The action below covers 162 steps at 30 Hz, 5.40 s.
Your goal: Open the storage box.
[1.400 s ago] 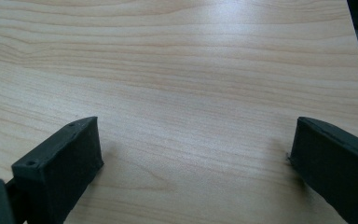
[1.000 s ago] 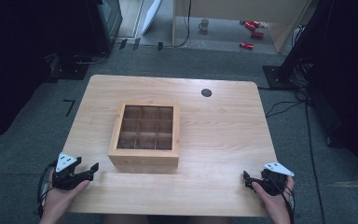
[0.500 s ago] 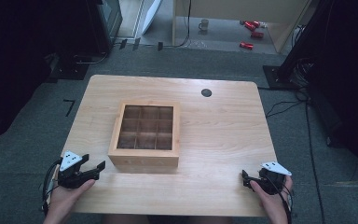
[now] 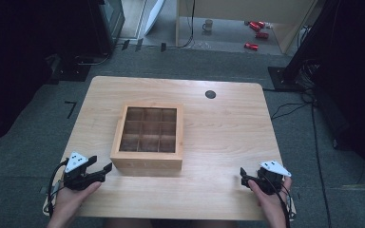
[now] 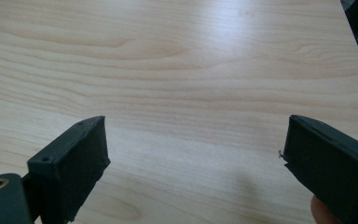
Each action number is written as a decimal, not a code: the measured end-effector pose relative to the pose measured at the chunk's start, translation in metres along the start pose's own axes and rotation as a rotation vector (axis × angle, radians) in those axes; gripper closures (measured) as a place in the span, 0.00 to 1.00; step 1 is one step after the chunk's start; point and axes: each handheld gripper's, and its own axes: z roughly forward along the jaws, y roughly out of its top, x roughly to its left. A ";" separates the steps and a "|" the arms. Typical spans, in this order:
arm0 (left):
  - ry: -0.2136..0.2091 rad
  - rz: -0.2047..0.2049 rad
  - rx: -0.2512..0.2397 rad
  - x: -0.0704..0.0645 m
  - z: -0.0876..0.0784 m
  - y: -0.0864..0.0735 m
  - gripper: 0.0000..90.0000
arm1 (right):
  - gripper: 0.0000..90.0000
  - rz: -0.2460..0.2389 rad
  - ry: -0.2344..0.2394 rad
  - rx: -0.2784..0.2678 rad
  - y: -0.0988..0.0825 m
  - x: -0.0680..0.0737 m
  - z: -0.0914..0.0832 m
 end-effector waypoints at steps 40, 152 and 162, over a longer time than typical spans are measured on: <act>-0.123 0.018 -0.028 -0.015 0.007 0.008 0.69 | 0.11 -0.107 0.222 -0.068 0.046 0.115 0.018; -0.149 -0.021 -0.074 -0.013 0.000 0.017 0.74 | 0.24 -0.106 0.419 -0.186 0.049 0.178 0.031; -0.122 -0.040 -0.087 -0.006 -0.003 0.015 0.65 | 0.24 -0.164 0.408 -0.194 0.055 0.182 0.029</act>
